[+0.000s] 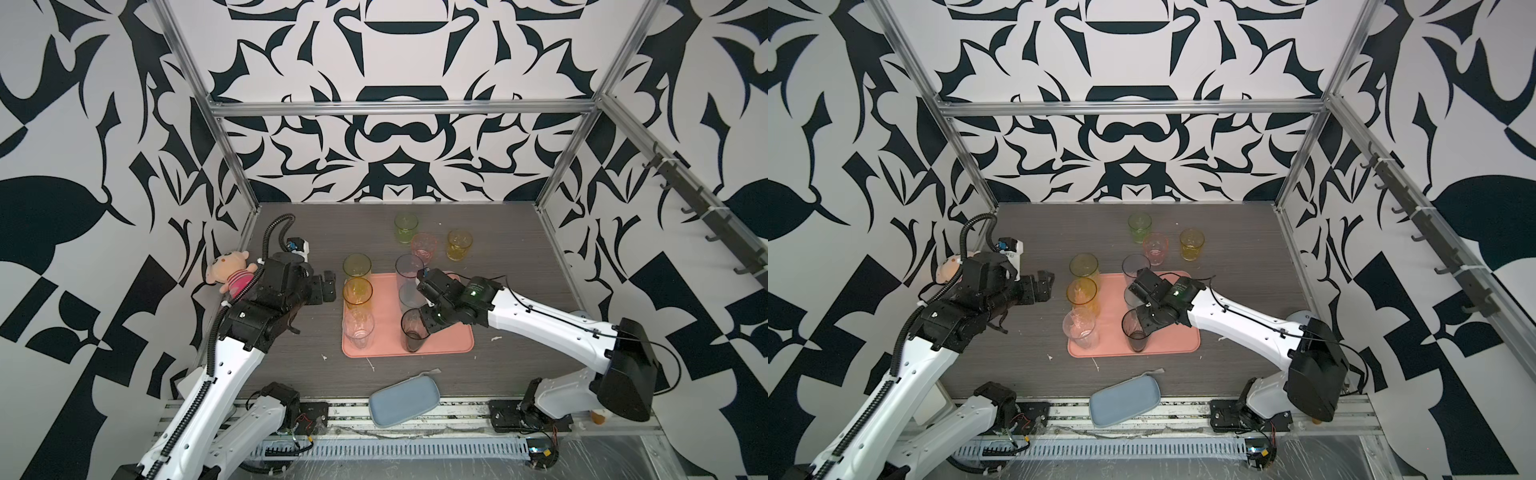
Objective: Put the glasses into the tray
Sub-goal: 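Open the right gripper to release the grey glass on the tray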
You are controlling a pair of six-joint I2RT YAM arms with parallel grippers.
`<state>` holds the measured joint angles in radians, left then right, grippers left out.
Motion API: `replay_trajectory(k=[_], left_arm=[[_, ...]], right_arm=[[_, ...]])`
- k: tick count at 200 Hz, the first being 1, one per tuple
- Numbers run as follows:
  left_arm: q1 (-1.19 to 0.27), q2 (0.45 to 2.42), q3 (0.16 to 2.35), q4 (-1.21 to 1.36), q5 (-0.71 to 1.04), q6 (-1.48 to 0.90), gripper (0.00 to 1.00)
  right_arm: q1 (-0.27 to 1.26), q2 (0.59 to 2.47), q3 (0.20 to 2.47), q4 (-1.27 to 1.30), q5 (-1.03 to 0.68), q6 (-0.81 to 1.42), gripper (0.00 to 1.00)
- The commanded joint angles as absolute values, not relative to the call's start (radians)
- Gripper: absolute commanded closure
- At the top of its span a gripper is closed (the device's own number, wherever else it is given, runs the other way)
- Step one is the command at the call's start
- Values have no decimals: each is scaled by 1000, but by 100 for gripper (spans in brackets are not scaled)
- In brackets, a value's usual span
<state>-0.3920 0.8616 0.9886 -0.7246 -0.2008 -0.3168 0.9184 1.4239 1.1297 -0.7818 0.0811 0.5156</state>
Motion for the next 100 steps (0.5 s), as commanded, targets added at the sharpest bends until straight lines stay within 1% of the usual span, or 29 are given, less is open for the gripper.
replay_trajectory(k=[1, 25, 83, 100], left_arm=[[-389, 857, 978, -721, -197, -324, 0], [-390, 856, 978, -722, -197, -325, 0], [-389, 851, 979, -722, -197, -327, 1], [-390, 846, 978, -721, -197, -326, 0]], right_arm=[[924, 1409, 1173, -788, 75, 517, 70], [923, 1407, 1193, -798, 74, 512, 67], [922, 1376, 1268, -844, 89, 476, 63], [923, 1363, 1300, -874, 128, 446, 63]])
